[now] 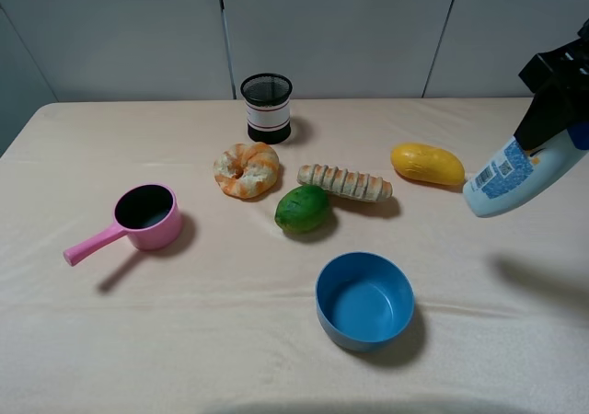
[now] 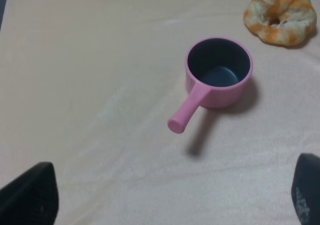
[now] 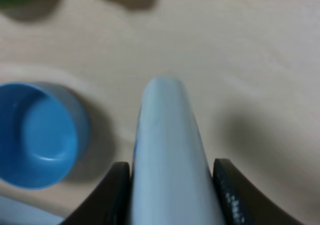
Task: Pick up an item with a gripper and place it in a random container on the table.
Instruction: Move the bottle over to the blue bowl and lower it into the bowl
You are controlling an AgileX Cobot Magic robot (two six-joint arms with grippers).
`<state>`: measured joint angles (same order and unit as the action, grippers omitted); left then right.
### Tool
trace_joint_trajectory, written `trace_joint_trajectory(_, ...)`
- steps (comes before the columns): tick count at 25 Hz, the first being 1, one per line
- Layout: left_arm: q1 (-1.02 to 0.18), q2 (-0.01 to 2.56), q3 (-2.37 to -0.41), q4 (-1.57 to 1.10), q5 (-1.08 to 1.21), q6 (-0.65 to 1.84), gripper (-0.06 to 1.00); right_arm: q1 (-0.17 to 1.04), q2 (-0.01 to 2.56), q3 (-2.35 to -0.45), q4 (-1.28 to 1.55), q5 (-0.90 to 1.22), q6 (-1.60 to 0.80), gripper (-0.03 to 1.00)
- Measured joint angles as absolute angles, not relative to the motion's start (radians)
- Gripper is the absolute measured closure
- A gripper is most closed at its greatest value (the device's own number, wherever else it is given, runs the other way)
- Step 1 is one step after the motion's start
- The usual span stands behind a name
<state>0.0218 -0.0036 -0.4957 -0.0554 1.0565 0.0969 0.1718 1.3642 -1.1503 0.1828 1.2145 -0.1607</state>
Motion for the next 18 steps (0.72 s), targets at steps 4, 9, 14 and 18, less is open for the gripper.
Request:
trace_joint_trajectory(4,0.022,-0.004,-0.496,-0.055,1.057,0.097,0.0,0.278,1.361,-1.15,0.186,1.214,-0.108,0.7)
trace_joint_trajectory(9,0.022,-0.004,-0.496,-0.055,1.057,0.097,0.0,0.413,1.361,-1.15,0.19,1.214,-0.05,0.7)
trace_joint_trajectory(14,0.022,-0.004,-0.496,-0.055,1.057,0.097,0.0,0.524,1.361,-1.15,0.193,1.216,-0.009,0.7)
trace_joint_trajectory(18,0.022,-0.004,-0.496,-0.055,1.057,0.097,0.0,0.577,1.361,-1.15,0.194,1.217,0.023,0.7)
